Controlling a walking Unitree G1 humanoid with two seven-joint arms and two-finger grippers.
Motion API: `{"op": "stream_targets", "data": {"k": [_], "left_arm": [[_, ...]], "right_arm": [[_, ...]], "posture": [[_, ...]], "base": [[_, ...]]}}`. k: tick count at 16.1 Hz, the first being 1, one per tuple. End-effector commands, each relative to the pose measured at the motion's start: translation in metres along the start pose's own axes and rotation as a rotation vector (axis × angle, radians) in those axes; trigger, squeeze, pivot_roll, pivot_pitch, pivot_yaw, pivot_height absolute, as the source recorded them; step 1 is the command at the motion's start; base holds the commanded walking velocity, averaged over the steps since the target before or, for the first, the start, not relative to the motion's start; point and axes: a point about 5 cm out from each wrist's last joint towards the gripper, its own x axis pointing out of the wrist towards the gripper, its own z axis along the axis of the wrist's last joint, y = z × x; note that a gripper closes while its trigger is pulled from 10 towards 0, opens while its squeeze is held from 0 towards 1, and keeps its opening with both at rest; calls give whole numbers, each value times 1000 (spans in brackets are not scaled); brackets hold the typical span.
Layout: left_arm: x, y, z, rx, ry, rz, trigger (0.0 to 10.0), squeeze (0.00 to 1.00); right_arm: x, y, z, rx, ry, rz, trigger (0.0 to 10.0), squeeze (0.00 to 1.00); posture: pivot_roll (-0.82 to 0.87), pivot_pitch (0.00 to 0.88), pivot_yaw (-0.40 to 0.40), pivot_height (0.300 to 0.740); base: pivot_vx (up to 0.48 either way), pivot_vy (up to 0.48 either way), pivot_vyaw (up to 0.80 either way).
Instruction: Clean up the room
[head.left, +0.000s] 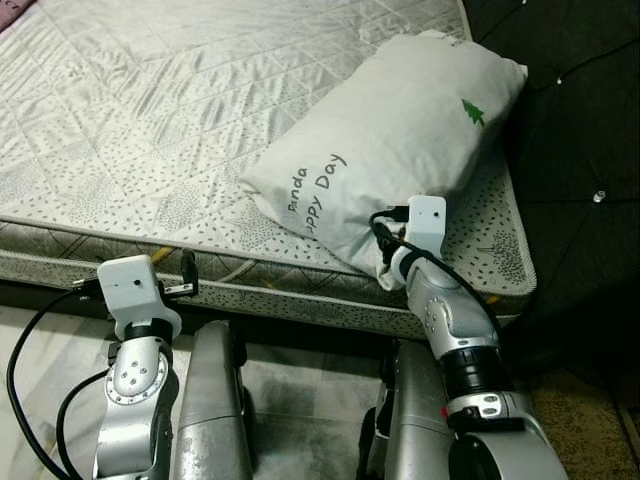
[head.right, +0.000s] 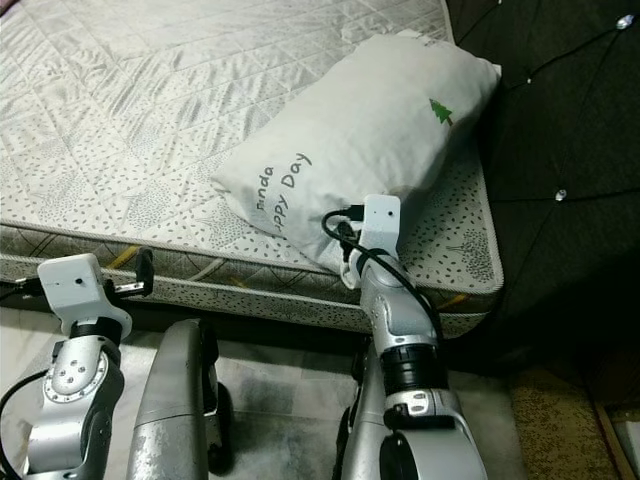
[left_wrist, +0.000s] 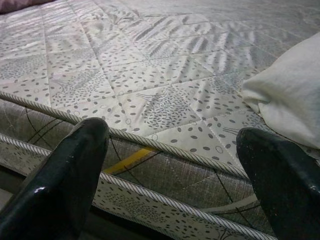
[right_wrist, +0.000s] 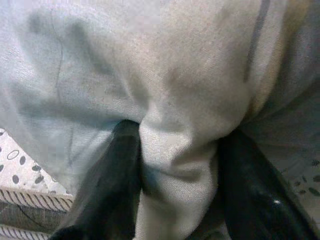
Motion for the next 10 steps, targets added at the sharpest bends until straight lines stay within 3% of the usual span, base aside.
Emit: {"op": "stream_targets", "data": {"k": [1,6,10], "left_arm": [[0,0,-2,1,1,6,10000,0],[4,0,-3,2,-3,7,10000,0],[8,-4,-2,-10,-13,7,10000,0]], "right_arm": [[3,1,9,13,-36,-1,0,0],[6,5,5,21,-32,35,0,0],[17,-22,21,-54,-66,-26,0,0]], "posture": [[53,81,-56,546],[48,61,-57,546],[41,44,-64,546]], "base": [[0,0,0],[0,0,0],[0,0,0]]}}
